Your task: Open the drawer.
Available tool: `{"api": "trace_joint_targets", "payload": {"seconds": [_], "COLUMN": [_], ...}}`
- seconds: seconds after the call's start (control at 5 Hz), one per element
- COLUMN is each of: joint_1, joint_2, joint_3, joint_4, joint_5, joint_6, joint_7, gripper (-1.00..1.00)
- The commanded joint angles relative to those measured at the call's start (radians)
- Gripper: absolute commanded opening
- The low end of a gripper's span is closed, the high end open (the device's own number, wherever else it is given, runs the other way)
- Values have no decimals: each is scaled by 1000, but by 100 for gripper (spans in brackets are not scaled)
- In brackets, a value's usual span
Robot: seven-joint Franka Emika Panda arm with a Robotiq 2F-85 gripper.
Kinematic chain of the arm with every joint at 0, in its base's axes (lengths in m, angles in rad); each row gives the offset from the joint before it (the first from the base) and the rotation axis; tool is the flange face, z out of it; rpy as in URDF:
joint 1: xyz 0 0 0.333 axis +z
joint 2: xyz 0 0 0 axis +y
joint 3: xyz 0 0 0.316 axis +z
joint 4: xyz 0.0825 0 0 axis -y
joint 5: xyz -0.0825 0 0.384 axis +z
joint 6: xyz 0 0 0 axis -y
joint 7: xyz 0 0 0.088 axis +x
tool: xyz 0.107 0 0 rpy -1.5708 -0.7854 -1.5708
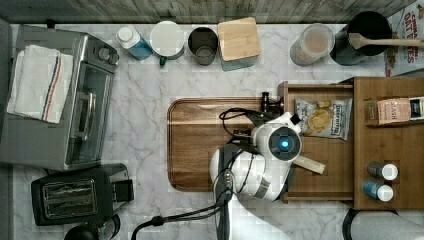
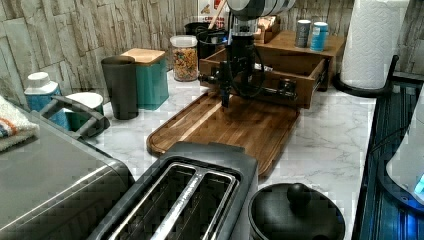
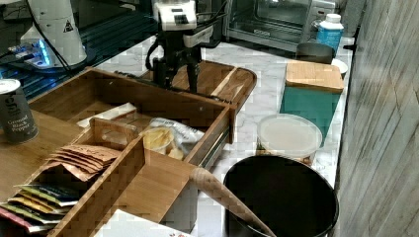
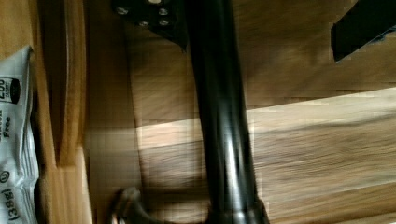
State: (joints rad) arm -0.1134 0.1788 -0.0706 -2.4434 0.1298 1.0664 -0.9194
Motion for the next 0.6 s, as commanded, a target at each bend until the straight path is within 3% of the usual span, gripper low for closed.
{"api": "trace_joint_targets", "payload": {"seconds": [0.2,0.6], "joint_1": [171,172], "joint_2": [-76,-76], "joint_3": [157,156], "joint_4": [15,14], "joint_5": [-103,-103], "joint_6": [-3,-3], "joint_7": [149,149], "gripper": [100,100]}}
